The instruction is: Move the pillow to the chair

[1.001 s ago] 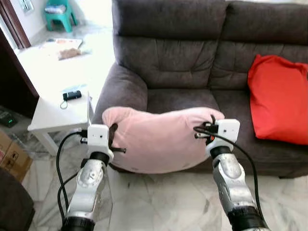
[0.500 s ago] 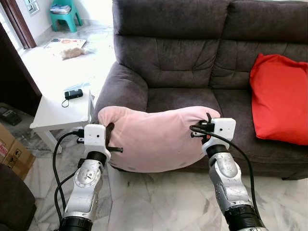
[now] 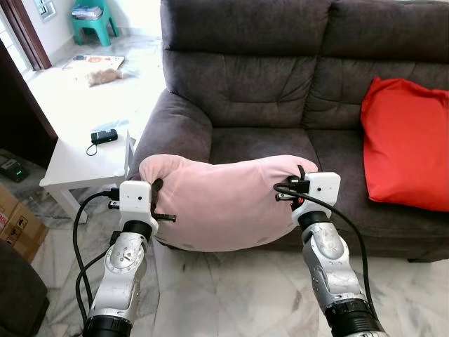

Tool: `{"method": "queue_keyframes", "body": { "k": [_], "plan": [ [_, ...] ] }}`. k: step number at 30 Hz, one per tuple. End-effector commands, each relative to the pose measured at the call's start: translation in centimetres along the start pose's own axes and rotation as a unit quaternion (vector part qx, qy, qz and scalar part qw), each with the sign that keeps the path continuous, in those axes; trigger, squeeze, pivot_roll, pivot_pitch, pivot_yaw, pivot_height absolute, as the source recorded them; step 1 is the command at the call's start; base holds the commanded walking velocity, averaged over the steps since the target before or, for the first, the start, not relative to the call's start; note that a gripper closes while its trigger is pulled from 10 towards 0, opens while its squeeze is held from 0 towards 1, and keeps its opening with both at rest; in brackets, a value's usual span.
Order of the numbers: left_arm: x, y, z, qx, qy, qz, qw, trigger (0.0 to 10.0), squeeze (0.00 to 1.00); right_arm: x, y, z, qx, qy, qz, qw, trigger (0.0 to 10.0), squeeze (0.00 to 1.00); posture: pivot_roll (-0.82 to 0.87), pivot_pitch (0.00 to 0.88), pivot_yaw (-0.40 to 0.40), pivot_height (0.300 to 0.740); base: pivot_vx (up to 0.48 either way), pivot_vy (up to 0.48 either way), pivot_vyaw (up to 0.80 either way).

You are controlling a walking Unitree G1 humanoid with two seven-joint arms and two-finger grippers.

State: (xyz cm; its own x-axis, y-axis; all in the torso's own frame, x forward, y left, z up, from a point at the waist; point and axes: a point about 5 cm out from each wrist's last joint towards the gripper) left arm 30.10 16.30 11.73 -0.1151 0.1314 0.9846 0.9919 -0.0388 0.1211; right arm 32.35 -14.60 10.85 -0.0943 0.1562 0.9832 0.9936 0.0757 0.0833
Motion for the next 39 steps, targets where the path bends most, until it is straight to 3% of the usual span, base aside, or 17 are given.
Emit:
{"method": "queue_keyframes", "body": {
  "k": [1,15,24,31,39],
  "plan": [
    [0.8,0.3,-0.2,-0.003,0.005,-0.02,1.0,10.0,0.0,1.6,0.5,-0.2,-0.005,0.001,-0.038,0.999,10.0,0.0,0.06,0.04,-0.036,0.74,0.0,0.0,0.0],
    [1.0,0.3,-0.3,-0.009,0.004,-0.024,1.0,10.0,0.0,1.7,0.6,0.1,0.001,0.004,-0.042,0.999,10.0,0.0,0.06,0.04,-0.036,0.74,0.0,0.0,0.0],
    [3.9,0.4,0.0,-0.016,0.035,-0.077,0.996,10.0,0.0,2.5,0.4,0.0,0.003,0.009,-0.067,0.998,10.0,0.0,0.06,0.033,-0.037,0.74,0.0,0.0,0.0],
    [6.2,0.8,-0.7,-0.04,0.066,-0.119,0.99,10.0,0.0,3.5,0.5,-0.2,0.0,0.008,-0.087,0.996,10.0,0.0,0.06,0.02,-0.039,0.74,0.0,0.0,0.0],
    [7.0,1.0,-1.1,-0.045,0.081,-0.136,0.986,10.0,0.0,5.5,0.7,0.0,0.01,-0.012,-0.127,0.992,10.0,0.0,0.06,0.028,-0.04,0.74,0.0,0.0,0.0]
  ]
}}
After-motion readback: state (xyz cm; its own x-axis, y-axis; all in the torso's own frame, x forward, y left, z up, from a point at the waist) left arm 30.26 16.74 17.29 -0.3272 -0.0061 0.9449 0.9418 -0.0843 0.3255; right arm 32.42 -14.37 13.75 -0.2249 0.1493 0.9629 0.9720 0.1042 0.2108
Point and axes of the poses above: a point about 5 cm out from each wrist's last joint towards the gripper, its own y axis pointing out of the wrist towards the gripper, its own x axis along the axis of the wrist's last joint, z = x × y, and after that the axes turned 11 degrees about -y, right-handed
